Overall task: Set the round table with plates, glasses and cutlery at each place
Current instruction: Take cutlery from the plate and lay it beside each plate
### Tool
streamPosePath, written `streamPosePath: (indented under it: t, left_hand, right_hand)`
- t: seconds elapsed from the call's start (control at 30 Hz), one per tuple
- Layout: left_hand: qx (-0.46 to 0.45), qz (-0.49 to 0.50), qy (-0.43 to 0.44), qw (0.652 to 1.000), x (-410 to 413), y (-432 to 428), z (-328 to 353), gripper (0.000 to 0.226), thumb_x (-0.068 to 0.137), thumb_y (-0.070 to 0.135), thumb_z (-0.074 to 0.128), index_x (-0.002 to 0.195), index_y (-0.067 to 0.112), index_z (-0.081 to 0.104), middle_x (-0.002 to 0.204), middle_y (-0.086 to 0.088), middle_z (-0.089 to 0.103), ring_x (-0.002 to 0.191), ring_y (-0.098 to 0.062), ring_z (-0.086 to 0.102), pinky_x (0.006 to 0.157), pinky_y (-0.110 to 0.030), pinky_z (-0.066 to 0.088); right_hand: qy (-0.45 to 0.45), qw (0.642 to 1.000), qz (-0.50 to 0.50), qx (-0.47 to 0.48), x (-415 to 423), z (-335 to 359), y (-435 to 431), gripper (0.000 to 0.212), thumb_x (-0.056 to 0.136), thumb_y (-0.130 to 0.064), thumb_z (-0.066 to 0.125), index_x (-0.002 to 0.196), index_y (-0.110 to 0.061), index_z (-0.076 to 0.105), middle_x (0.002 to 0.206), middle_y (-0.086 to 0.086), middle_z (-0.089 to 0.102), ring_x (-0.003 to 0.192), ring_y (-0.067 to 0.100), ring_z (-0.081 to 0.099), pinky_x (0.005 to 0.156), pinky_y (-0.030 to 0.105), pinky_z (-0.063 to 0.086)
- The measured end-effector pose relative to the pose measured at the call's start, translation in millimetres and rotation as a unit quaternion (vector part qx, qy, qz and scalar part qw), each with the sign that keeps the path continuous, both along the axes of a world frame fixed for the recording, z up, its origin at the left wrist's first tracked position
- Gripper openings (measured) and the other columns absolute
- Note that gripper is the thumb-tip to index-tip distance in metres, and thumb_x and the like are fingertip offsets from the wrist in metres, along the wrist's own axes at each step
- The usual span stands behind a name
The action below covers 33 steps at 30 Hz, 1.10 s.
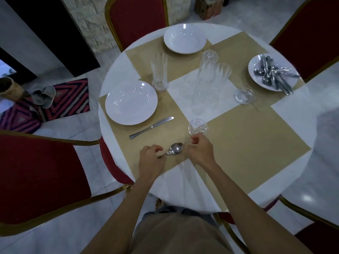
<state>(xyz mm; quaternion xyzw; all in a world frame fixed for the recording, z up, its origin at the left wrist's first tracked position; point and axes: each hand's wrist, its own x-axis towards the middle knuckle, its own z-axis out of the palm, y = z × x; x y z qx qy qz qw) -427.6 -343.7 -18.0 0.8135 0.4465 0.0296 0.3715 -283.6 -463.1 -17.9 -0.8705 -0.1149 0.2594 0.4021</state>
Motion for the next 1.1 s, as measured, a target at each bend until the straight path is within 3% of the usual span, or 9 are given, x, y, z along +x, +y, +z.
streamPosePath:
  t: [0.17, 0.47, 0.6, 0.8, 1.1]
  left_hand:
    - [-0.017, -0.077, -0.050, 0.996, 77, -28, 19, 0.024, 0.081, 0.020, 0.069, 0.105, 0.022, 0.071, 0.107, -0.001, 0.064, 0.102, -0.018, 0.059, 0.089, -0.026, 0.046]
    - [-0.035, -0.220, -0.085, 0.971, 218, -78, 41, 0.024, 0.082, 0.015, 0.067, 0.104, 0.022, 0.072, 0.107, 0.001, 0.067, 0.086, -0.011, 0.063, 0.088, -0.026, 0.050]
    - [-0.036, -0.255, -0.086, 0.962, 286, -91, 45, 0.023, 0.084, 0.017, 0.066, 0.105, 0.022, 0.072, 0.107, 0.003, 0.069, 0.090, -0.011, 0.065, 0.089, -0.030, 0.054]
    - [-0.033, -0.257, -0.102, 0.960, 380, -103, 48, 0.019, 0.085, 0.016, 0.064, 0.102, 0.018, 0.073, 0.104, 0.005, 0.072, 0.092, -0.010, 0.066, 0.084, -0.018, 0.046]
    - [-0.058, -0.235, -0.071, 0.968, 466, -94, 26, 0.020, 0.087, 0.018, 0.062, 0.102, 0.018, 0.074, 0.099, 0.006, 0.072, 0.093, -0.009, 0.065, 0.081, -0.019, 0.044]
  right_hand:
    - [-0.044, 0.998, -0.041, 0.021, 29, 19, -19, 0.026, 0.080, -0.005, 0.067, 0.105, -0.012, 0.066, 0.096, 0.000, 0.066, 0.088, 0.016, 0.063, 0.079, 0.020, 0.045]
    - [-0.090, 0.988, -0.123, 0.027, 123, 39, -78, 0.023, 0.085, -0.002, 0.062, 0.106, -0.012, 0.065, 0.092, -0.004, 0.064, 0.081, 0.009, 0.059, 0.066, 0.002, 0.039]
    - [-0.093, 0.982, -0.162, 0.031, 182, 45, -98, 0.022, 0.087, -0.004, 0.060, 0.106, -0.013, 0.066, 0.094, -0.004, 0.065, 0.084, 0.013, 0.064, 0.078, 0.022, 0.050]
    - [-0.122, 0.977, -0.177, 0.015, 279, 42, -114, 0.021, 0.089, -0.008, 0.058, 0.107, -0.011, 0.067, 0.095, -0.003, 0.066, 0.086, 0.013, 0.062, 0.081, 0.021, 0.045]
    - [-0.130, 0.978, -0.160, -0.039, 384, 14, -115, 0.018, 0.092, -0.010, 0.058, 0.105, -0.012, 0.070, 0.103, 0.001, 0.071, 0.095, 0.014, 0.062, 0.079, 0.019, 0.040]
